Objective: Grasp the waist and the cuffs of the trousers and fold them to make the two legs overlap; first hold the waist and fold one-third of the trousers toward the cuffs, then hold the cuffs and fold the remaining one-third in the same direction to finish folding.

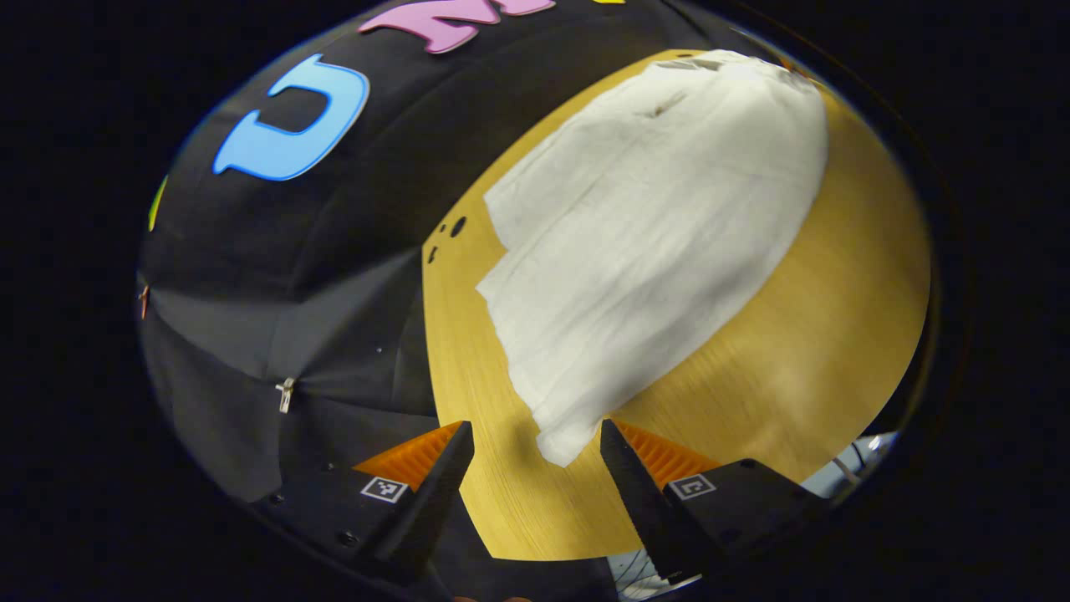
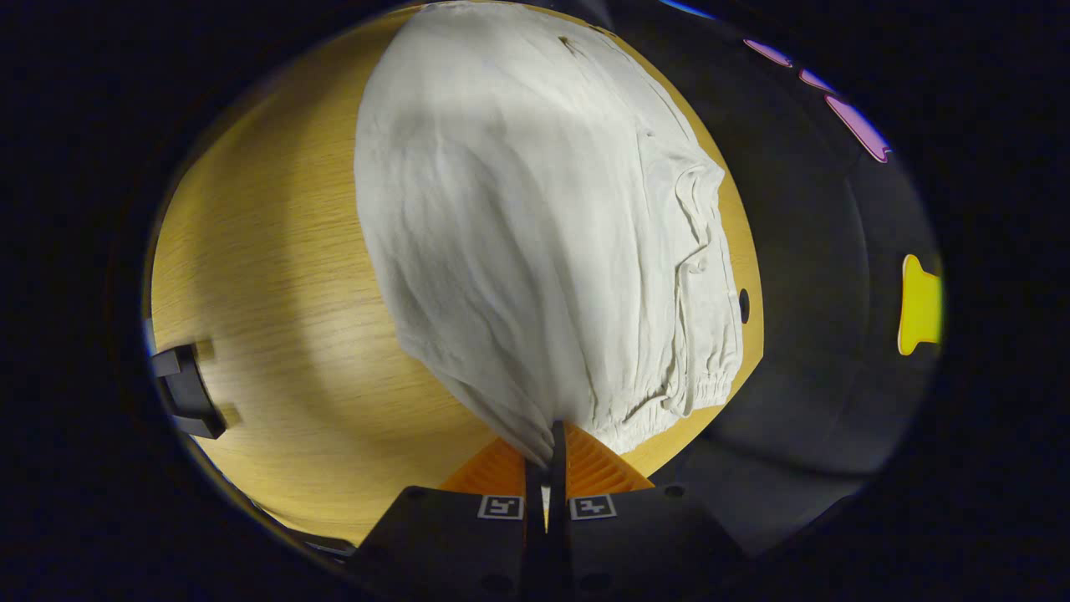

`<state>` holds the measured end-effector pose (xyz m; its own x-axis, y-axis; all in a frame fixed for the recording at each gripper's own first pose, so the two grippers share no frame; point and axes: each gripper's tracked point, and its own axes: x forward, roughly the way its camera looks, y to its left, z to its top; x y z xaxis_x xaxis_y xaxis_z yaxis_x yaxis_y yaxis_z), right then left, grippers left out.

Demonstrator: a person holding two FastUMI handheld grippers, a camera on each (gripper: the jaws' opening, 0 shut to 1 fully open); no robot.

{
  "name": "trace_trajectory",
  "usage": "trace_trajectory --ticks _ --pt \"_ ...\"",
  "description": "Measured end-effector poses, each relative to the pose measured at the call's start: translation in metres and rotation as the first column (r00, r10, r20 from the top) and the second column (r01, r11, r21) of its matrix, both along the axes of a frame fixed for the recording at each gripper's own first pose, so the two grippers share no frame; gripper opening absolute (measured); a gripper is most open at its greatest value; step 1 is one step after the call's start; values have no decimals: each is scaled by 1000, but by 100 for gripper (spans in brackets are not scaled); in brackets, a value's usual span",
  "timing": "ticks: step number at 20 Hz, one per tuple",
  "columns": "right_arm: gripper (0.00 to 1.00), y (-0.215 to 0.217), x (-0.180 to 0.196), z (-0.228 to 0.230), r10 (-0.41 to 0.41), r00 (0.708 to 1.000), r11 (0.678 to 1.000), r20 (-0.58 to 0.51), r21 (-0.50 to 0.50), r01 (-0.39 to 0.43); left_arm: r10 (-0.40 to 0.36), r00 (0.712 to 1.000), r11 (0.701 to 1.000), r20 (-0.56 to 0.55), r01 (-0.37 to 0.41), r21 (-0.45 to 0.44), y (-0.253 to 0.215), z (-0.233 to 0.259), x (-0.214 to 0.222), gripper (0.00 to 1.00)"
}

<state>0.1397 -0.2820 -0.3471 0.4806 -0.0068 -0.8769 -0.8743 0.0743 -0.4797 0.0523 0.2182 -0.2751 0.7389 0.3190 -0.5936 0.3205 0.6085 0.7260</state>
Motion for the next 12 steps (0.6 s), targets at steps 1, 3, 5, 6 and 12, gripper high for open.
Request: trace_trajectory --ticks 1,3,5,6,12 --pt "5 0 0 1 -1 1000 1000 -3 -9 1 -44 998 999 -40 44 24 0 -7 0 97" --pt "5 -1 -1 0 -5 1000 1000 -5 -18 5 -126 984 988 -123 135 71 2 -21 1 97" --pt "5 0 -1 1 4 1000 1000 0 -24 -4 -178 971 973 -157 197 120 6 -24 8 96" --pt "5 -1 -1 0 8 1000 1000 3 -25 -8 -190 968 969 -166 212 125 6 -23 11 95" --pt "5 -1 -1 0 28 999 999 18 -37 -27 -263 925 934 -275 316 169 3 -32 53 74"
